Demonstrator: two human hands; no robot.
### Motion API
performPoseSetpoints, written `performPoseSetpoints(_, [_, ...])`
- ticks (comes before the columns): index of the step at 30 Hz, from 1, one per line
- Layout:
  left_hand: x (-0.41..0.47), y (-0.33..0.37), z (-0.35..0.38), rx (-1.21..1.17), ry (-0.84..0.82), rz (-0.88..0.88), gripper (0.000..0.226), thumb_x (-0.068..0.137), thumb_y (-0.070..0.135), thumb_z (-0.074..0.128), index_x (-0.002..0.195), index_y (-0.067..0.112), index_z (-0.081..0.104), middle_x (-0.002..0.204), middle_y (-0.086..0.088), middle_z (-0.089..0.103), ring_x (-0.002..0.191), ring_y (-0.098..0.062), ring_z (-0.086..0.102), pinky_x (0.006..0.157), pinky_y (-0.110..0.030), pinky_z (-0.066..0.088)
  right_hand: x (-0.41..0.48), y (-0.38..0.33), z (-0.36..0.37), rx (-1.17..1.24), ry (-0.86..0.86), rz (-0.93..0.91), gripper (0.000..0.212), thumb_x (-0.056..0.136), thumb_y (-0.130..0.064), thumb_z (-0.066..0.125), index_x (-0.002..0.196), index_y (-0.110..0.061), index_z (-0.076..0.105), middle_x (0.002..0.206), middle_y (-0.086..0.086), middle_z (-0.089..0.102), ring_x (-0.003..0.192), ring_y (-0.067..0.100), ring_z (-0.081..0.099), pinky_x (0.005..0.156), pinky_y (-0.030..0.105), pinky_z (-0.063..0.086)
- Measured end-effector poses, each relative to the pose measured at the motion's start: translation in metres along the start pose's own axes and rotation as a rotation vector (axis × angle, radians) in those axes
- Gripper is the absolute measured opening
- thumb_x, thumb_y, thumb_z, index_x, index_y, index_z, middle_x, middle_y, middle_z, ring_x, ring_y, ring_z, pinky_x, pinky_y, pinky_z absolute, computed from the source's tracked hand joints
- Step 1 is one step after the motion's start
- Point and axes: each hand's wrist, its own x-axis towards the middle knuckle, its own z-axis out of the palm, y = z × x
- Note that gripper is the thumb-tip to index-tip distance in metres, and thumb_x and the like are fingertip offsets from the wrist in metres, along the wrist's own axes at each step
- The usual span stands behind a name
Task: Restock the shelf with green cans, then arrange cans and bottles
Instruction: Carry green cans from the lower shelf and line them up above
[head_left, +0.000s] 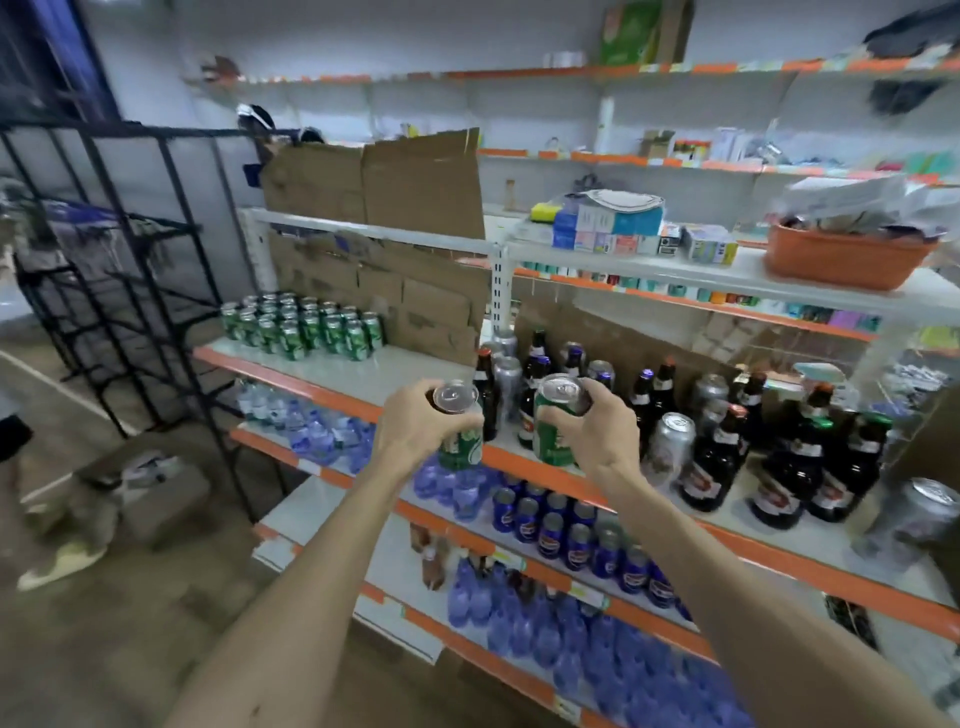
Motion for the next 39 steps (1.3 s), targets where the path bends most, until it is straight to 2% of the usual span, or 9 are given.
performPoseSetpoints(3, [0.04,-0.022,-0.057,-0.034,0.014,0.002,0.031,0.063,0.046,0.085,0.087,0.028,0.075,0.085,0.01,0.074,0.083,-0.009,0.067,0.07,-0.032,0.053,0.025,-0.04,0.047,0.042,-0.012,0.013,0.069,0.075,-0.045,0.08,0.132,-0.013,0.059,0.112,0.006,0.069,0.102,0.023,0.064,0.084,0.037,0.053])
performPoseSetpoints(7, [0.098,-0.064,-0.12,-0.077,0.077,-0.02,0.034,0.067,0.043,0.085,0.093,0.023,0.076,0.087,0.01,0.072,0.083,-0.006,0.066,0.064,-0.023,0.052,0.053,-0.096,0.107,0.079,-0.004,-0.014,0.057,0.078,-0.037,0.08,0.126,-0.012,0.064,0.112,0.004,0.069,0.094,0.015,0.061,0.077,0.029,0.05])
performPoseSetpoints(11, [0.142,-0.104,-0.164,-0.084,0.086,-0.022,0.036,0.068,0.04,0.086,0.097,0.022,0.077,0.09,0.008,0.072,0.085,-0.009,0.066,0.072,-0.027,0.054,0.076,-0.141,0.161,0.118,0.004,-0.03,0.043,0.075,-0.037,0.081,0.11,-0.015,0.071,0.1,0.002,0.072,0.09,0.017,0.066,0.077,0.033,0.055])
performPoseSetpoints(17, [0.208,-0.155,-0.205,-0.074,0.048,-0.03,0.032,0.069,0.041,0.085,0.094,0.024,0.076,0.078,0.016,0.066,0.073,0.004,0.058,0.062,-0.015,0.046,0.124,-0.18,0.238,0.115,-0.036,-0.029,0.045,0.076,-0.036,0.081,0.114,-0.015,0.07,0.097,-0.003,0.068,0.088,0.013,0.063,0.068,0.025,0.049])
performPoseSetpoints(22, [0.279,-0.198,-0.228,-0.017,0.017,-0.041,0.032,0.072,0.043,0.083,0.096,0.024,0.072,0.076,0.018,0.06,0.083,-0.01,0.062,0.062,-0.015,0.043,0.176,-0.188,0.313,0.066,-0.047,0.001,0.046,0.074,-0.037,0.081,0.112,-0.013,0.07,0.102,0.002,0.072,0.089,0.017,0.065,0.076,0.033,0.054])
performPoseSetpoints(26, [0.355,-0.234,-0.247,0.002,-0.015,-0.031,0.053,0.078,0.039,0.08,0.121,0.013,0.067,0.099,0.015,0.058,0.082,-0.002,0.047,0.05,-0.004,0.031,0.234,-0.197,0.386,0.027,-0.034,0.029,0.047,0.075,-0.041,0.081,0.111,-0.012,0.07,0.096,0.002,0.072,0.082,0.015,0.062,0.074,0.032,0.053])
performPoseSetpoints(29, [0.409,-0.259,-0.263,0.021,-0.045,-0.038,0.049,0.076,0.041,0.081,0.115,0.013,0.07,0.104,0.012,0.06,0.077,-0.004,0.051,0.056,-0.009,0.036,0.274,-0.21,0.432,0.038,-0.04,0.074,0.049,0.076,-0.041,0.081,0.112,-0.011,0.069,0.095,0.003,0.071,0.079,0.014,0.059,0.074,0.03,0.051])
performPoseSetpoints(32, [0.457,-0.276,-0.276,0.022,-0.06,-0.03,0.044,0.077,0.037,0.081,0.112,0.014,0.071,0.097,0.009,0.063,0.063,0.01,0.043,0.049,-0.005,0.038,0.308,-0.226,0.47,0.014,-0.039,0.064,0.049,0.075,-0.043,0.081,0.112,-0.013,0.069,0.086,-0.003,0.066,0.078,0.014,0.059,0.07,0.027,0.046])
performPoseSetpoints(39, [0.551,-0.33,-0.27,-0.024,-0.185,-0.053,0.048,0.075,0.041,0.083,0.113,0.015,0.07,0.105,0.004,0.067,0.093,-0.013,0.061,0.07,-0.018,0.042,0.36,-0.239,0.547,-0.052,-0.03,0.12,0.043,0.075,-0.041,0.081,0.107,-0.015,0.068,0.083,-0.005,0.064,0.075,0.014,0.058,0.06,0.024,0.041])
